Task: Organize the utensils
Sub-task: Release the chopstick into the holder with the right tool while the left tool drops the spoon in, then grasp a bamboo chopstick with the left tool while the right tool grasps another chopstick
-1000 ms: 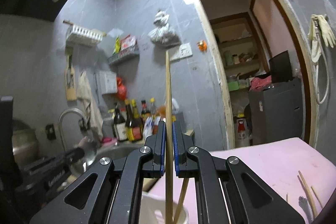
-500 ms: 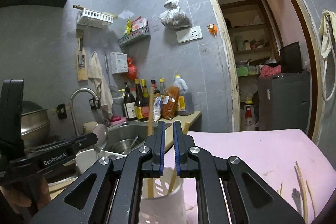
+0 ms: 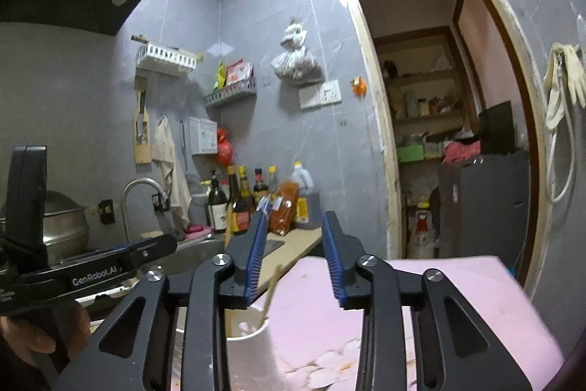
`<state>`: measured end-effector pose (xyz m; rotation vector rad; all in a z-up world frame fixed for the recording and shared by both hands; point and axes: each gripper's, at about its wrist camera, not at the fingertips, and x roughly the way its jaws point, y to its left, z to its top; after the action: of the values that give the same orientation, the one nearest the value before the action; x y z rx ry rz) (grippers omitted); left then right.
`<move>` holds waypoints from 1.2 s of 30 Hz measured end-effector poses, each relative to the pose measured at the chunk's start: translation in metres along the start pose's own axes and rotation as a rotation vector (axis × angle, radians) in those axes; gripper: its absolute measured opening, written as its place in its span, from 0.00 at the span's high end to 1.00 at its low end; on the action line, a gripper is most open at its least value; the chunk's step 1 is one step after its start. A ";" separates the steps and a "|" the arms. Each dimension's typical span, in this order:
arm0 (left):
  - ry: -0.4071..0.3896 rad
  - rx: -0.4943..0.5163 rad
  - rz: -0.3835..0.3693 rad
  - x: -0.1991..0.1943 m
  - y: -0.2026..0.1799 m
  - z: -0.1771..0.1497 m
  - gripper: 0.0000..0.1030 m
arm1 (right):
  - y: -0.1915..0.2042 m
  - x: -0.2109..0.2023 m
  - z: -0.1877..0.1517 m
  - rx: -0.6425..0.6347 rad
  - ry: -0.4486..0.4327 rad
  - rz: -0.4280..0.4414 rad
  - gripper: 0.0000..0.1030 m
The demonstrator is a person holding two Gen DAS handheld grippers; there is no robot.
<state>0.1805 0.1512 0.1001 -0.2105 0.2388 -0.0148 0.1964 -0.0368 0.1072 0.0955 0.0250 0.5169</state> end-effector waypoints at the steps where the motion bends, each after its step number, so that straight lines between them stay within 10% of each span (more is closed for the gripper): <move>1: -0.008 0.005 -0.009 -0.001 -0.005 0.001 0.62 | -0.004 -0.004 0.003 -0.001 -0.010 -0.007 0.61; 19: -0.072 0.058 -0.186 -0.004 -0.103 0.010 0.08 | -0.087 -0.078 0.040 -0.083 -0.094 -0.189 0.11; 36: 0.103 0.170 -0.229 0.031 -0.155 -0.041 0.05 | -0.149 -0.100 0.015 -0.104 0.049 -0.277 0.00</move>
<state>0.2023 -0.0099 0.0863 -0.0674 0.3130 -0.2728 0.1833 -0.2169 0.1073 -0.0228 0.0581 0.2427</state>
